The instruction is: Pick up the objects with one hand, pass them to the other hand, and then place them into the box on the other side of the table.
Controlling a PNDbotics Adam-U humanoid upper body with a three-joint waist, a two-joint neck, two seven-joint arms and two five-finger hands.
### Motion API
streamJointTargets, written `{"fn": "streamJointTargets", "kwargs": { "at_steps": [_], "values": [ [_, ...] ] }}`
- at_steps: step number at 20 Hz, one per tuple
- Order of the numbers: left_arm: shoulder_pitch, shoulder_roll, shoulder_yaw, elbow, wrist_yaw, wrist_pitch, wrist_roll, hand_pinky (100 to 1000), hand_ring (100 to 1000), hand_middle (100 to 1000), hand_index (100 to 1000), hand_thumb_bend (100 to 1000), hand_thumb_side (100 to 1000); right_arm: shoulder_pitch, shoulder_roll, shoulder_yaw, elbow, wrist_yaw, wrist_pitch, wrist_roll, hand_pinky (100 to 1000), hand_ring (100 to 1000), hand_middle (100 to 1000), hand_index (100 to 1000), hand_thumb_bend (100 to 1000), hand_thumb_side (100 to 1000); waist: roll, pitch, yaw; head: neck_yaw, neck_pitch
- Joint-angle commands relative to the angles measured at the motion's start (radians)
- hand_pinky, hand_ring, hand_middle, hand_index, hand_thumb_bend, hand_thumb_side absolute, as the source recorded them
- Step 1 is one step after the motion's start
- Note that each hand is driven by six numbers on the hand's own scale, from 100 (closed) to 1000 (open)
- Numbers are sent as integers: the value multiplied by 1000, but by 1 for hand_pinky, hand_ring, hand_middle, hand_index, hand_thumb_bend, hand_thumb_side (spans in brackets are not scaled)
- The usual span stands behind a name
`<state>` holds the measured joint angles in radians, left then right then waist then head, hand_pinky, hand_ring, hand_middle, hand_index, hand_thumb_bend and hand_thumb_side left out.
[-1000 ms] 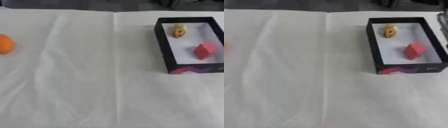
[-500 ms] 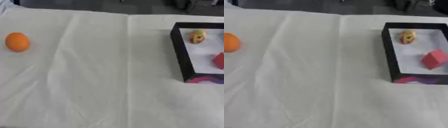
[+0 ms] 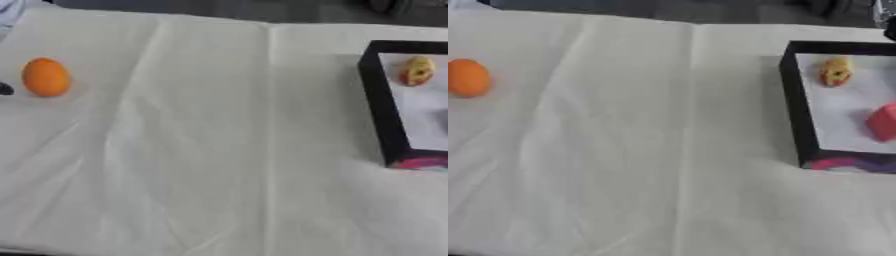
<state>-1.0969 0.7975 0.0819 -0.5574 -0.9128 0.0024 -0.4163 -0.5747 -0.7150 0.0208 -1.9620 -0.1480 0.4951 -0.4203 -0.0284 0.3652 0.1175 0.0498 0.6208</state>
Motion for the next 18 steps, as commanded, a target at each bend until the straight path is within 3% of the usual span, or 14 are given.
{"fn": "streamJointTargets", "kwargs": {
  "at_steps": [1,6,9,12,15,17,18],
  "values": [
    [-21,14,13,-4,33,-2,-41,924,834,783,903,730,261,-19,-11,0,-22,-9,-1,0,881,788,763,897,234,180,2,-15,-2,4,-16],
    [-24,-19,12,-15,42,-2,35,915,823,778,924,692,208,-29,1,10,-21,-22,-3,5,881,784,757,895,237,185,0,-5,-13,17,-23],
    [-32,-37,15,-13,55,-6,91,905,813,770,912,606,197,-34,5,15,-21,-25,-2,11,880,784,755,894,238,190,-2,0,-19,23,-23],
    [-42,-54,16,-3,84,-5,115,891,801,749,875,419,184,-42,13,23,-19,-28,0,18,880,783,755,895,238,192,-3,5,-24,27,-28],
    [-53,-68,6,11,102,-1,82,866,768,691,780,253,163,-44,16,24,-17,-25,1,19,879,783,756,895,239,193,-4,7,-26,25,-24],
    [-60,-71,2,18,93,9,43,825,720,644,727,173,147,-45,18,23,-16,-27,2,15,880,784,756,895,238,194,-4,6,-25,27,-22],
    [-63,-72,2,18,86,17,29,758,643,581,651,114,124,-44,18,23,-15,-28,2,13,880,784,756,895,240,193,-4,5,-25,28,-20]
  ]
}}
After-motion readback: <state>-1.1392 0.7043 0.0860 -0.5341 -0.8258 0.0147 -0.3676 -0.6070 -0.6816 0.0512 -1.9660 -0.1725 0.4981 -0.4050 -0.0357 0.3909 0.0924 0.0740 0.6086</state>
